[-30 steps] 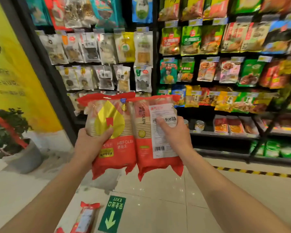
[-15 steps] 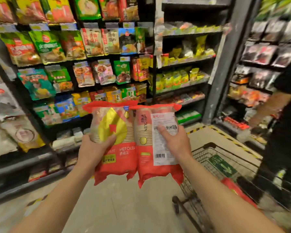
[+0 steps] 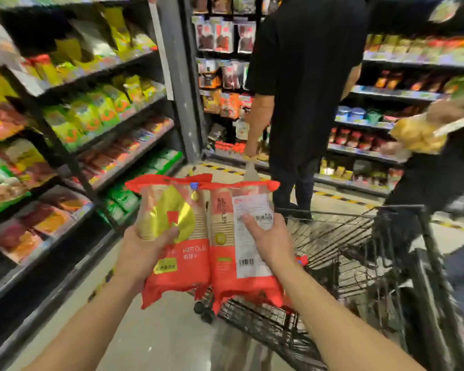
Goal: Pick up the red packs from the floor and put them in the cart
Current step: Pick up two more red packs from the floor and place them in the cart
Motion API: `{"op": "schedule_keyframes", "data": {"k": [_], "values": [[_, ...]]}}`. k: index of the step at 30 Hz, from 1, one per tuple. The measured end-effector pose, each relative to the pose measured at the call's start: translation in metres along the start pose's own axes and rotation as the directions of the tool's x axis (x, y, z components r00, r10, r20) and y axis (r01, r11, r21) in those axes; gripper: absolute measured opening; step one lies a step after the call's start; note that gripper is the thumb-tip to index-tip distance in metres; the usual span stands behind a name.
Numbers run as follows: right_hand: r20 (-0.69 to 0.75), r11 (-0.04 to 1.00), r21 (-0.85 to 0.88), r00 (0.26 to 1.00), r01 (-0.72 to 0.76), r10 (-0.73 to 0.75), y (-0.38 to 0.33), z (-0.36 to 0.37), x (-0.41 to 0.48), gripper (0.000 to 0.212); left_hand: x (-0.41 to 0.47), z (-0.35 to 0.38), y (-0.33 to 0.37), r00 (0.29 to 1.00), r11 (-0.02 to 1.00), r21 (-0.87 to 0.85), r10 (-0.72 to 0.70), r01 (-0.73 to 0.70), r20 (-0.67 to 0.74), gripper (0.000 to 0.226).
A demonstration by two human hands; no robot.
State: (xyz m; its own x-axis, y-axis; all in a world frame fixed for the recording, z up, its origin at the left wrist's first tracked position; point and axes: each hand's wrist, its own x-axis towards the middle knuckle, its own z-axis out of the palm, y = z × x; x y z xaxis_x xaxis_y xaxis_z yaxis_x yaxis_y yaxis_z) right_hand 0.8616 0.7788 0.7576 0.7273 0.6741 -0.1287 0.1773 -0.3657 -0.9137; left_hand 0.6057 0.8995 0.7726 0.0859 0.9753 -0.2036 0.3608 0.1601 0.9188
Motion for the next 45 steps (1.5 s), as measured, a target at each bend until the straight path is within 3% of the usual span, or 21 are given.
{"op": "schedule_keyframes", "data": {"k": [5, 7, 10, 14, 17, 20, 24, 27, 31, 33, 36, 41, 43, 45], "values": [[-0.214, 0.985, 0.026, 0.961, -0.172, 0.174, 0.044, -0.026, 0.013, 0.078, 0.049, 0.071, -0.007, 0.976, 0.998, 0.058, -0.037, 0.025, 0.214, 0.086], [-0.271, 0.968, 0.038, 0.93, -0.247, 0.248, 0.066, -0.035, 0.019, 0.081, 0.06, 0.103, -0.016, 0.959, 0.994, 0.106, -0.046, 0.017, 0.28, 0.085], [-0.319, 0.94, 0.058, 0.886, -0.336, 0.336, 0.102, -0.045, 0.026, 0.088, 0.077, 0.148, -0.038, 0.937, 0.985, 0.17, -0.047, -0.013, 0.347, 0.057], [-0.389, 0.886, 0.072, 0.805, -0.458, 0.447, 0.158, -0.05, 0.05, 0.079, 0.104, 0.205, -0.075, 0.876, 0.964, 0.266, -0.142, 0.017, 0.461, 0.076], [-0.393, 0.848, 0.026, 0.775, -0.529, 0.495, 0.208, -0.043, 0.082, 0.065, 0.125, 0.247, -0.109, 0.867, 0.948, 0.318, -0.182, 0.029, 0.464, 0.073], [-0.367, 0.8, -0.016, 0.748, -0.599, 0.553, 0.262, -0.03, 0.123, 0.075, 0.152, 0.293, -0.147, 0.853, 0.923, 0.383, -0.237, 0.048, 0.465, 0.066], [-0.341, 0.745, -0.02, 0.705, -0.667, 0.622, 0.33, -0.011, 0.175, 0.079, 0.194, 0.35, -0.203, 0.843, 0.884, 0.457, -0.317, 0.096, 0.435, 0.107], [-0.319, 0.739, -0.022, 0.705, -0.673, 0.633, 0.375, 0.009, 0.202, 0.075, 0.213, 0.382, -0.241, 0.852, 0.859, 0.504, -0.328, 0.089, 0.409, 0.1], [-0.26, 0.707, -0.009, 0.685, -0.707, 0.681, 0.417, 0.035, 0.225, 0.091, 0.227, 0.403, -0.275, 0.781, 0.88, 0.414, -0.422, 0.231, 0.461, 0.084], [-0.252, 0.689, -0.002, 0.667, -0.725, 0.701, 0.43, 0.041, 0.23, 0.087, 0.228, 0.403, -0.285, 0.805, 0.886, 0.407, -0.402, 0.222, 0.436, 0.066], [-0.259, 0.682, -0.011, 0.661, -0.731, 0.704, 0.438, 0.044, 0.232, 0.082, 0.228, 0.404, -0.288, 0.8, 0.873, 0.459, -0.392, 0.167, 0.454, 0.06], [-0.239, 0.696, 0.01, 0.674, -0.718, 0.699, 0.429, 0.045, 0.23, 0.084, 0.227, 0.402, -0.267, 0.769, 0.804, 0.587, -0.434, 0.095, 0.469, 0.094], [-0.229, 0.7, -0.053, 0.691, -0.712, 0.686, 0.421, 0.045, 0.231, 0.09, 0.225, 0.398, -0.263, 0.754, 0.814, 0.564, -0.456, 0.139, 0.473, 0.088], [-0.236, 0.674, -0.228, 0.711, -0.703, 0.662, 0.41, 0.043, 0.233, 0.099, 0.223, 0.396, -0.261, 0.773, 0.815, 0.568, -0.432, 0.115, 0.464, 0.084]]}}
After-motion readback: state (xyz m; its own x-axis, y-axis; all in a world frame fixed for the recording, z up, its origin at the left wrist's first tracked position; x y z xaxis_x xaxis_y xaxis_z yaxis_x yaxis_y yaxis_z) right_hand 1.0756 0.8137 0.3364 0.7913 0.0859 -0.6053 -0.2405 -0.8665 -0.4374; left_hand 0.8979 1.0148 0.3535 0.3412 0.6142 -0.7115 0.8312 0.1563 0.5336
